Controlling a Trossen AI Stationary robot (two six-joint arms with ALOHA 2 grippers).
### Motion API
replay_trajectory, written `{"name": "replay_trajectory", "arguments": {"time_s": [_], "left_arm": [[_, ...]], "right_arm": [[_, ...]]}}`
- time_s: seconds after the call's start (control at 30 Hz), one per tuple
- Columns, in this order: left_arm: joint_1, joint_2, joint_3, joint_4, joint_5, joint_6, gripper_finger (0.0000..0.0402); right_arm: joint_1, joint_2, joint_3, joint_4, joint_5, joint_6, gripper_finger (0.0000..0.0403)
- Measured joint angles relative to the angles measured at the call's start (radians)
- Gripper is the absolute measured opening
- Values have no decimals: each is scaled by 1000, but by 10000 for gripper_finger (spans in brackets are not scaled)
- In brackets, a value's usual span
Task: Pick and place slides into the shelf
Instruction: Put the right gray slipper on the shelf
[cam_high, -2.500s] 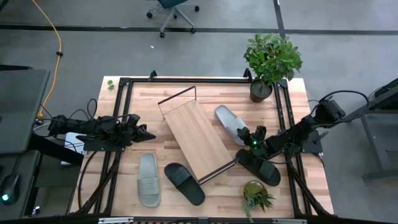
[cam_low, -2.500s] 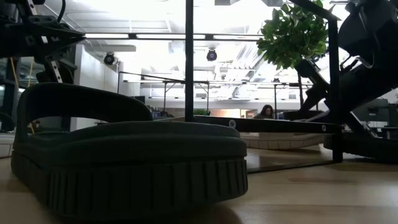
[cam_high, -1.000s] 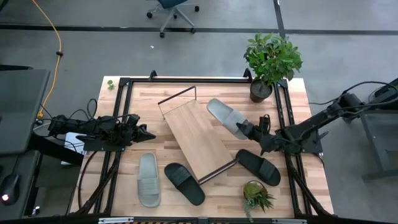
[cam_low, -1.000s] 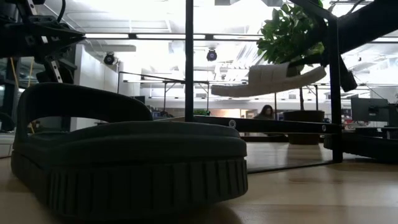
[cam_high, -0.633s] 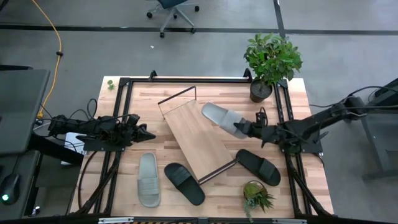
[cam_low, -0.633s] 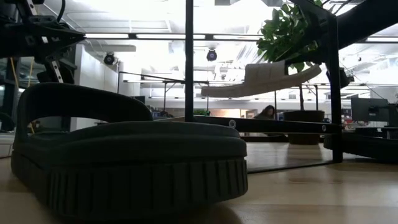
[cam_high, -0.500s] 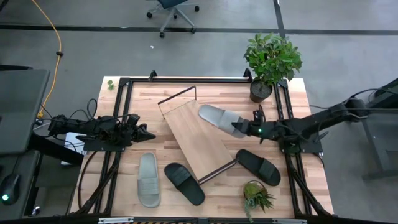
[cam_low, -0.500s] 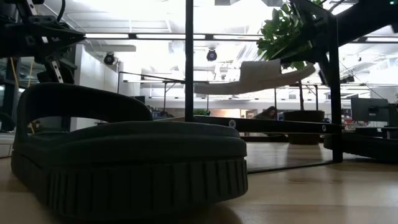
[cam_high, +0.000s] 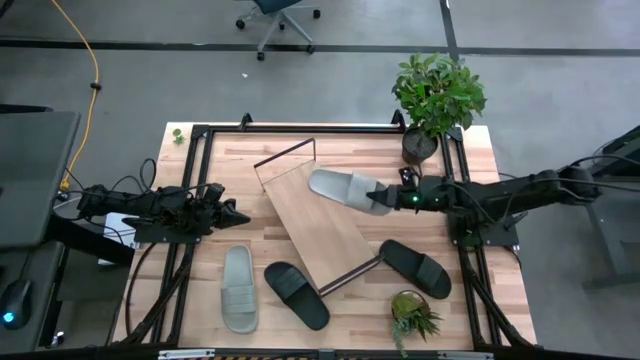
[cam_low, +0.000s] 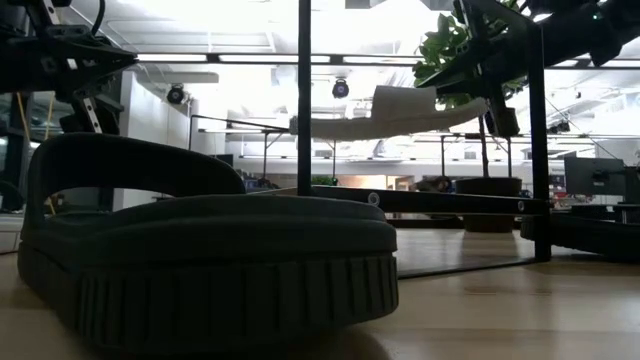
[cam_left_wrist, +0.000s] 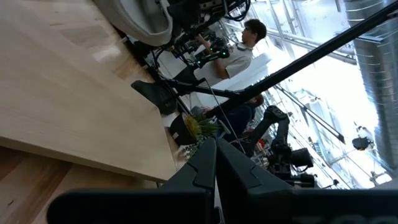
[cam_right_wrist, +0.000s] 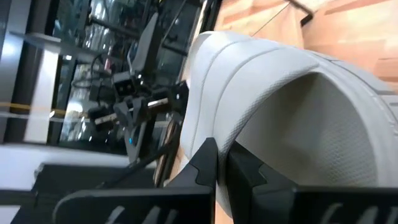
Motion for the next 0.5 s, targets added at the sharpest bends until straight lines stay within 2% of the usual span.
{"name": "replay_trajectory", "arguments": {"time_s": [0.2,0.5], "left_arm": [[0,0,0,0,0,0,1],[0,0,0,0,0,0,1]], "right_arm": [[-36,0,0,0,-133,-27,0],[-41,0,0,9,-274,-42,0]]}}
